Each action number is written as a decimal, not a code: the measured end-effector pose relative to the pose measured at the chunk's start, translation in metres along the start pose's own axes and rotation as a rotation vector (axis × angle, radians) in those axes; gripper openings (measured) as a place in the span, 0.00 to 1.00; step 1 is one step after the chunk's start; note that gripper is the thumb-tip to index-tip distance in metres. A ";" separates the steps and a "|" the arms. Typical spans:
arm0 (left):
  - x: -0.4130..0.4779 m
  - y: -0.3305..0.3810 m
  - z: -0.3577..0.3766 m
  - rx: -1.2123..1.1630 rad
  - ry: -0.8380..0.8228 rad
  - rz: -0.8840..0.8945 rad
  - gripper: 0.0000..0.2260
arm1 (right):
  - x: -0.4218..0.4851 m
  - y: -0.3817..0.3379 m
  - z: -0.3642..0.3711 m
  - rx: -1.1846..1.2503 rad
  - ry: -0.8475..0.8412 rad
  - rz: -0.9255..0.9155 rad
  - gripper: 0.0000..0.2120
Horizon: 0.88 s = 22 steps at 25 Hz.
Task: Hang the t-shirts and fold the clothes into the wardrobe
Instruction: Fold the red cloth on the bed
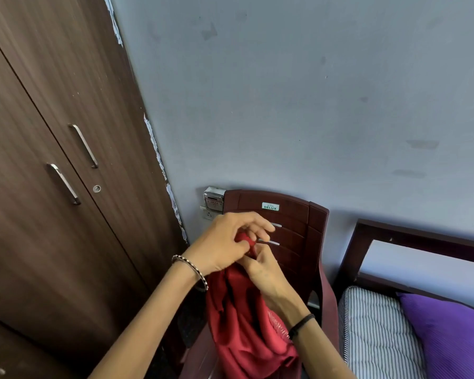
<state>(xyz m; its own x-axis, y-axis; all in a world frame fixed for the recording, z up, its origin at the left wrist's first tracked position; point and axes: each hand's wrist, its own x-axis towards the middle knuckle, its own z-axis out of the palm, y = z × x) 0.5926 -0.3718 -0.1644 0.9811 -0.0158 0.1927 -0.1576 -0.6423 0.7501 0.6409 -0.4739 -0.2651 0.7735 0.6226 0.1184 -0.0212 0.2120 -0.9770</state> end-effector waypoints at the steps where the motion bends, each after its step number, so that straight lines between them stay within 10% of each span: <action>1: 0.000 0.003 0.003 0.069 -0.007 0.056 0.29 | 0.001 0.002 0.004 0.013 0.051 0.016 0.12; 8: -0.004 0.010 0.007 0.837 0.287 0.431 0.22 | 0.010 0.002 0.014 0.054 0.240 0.028 0.15; 12: 0.002 0.023 0.003 0.986 0.337 -0.046 0.10 | 0.010 0.002 0.020 0.099 0.239 -0.022 0.08; 18: 0.003 0.021 0.010 -0.280 0.291 -0.432 0.04 | 0.001 0.001 0.023 0.062 0.149 -0.034 0.14; 22: -0.003 0.027 0.016 -0.142 0.228 -0.280 0.17 | -0.003 0.001 0.024 0.023 0.176 0.022 0.12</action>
<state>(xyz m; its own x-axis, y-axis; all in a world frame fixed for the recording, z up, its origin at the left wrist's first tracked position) 0.5871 -0.4015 -0.1544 0.9409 0.3259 0.0919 0.0827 -0.4845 0.8709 0.6231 -0.4578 -0.2617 0.8715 0.4864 0.0621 -0.0522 0.2179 -0.9746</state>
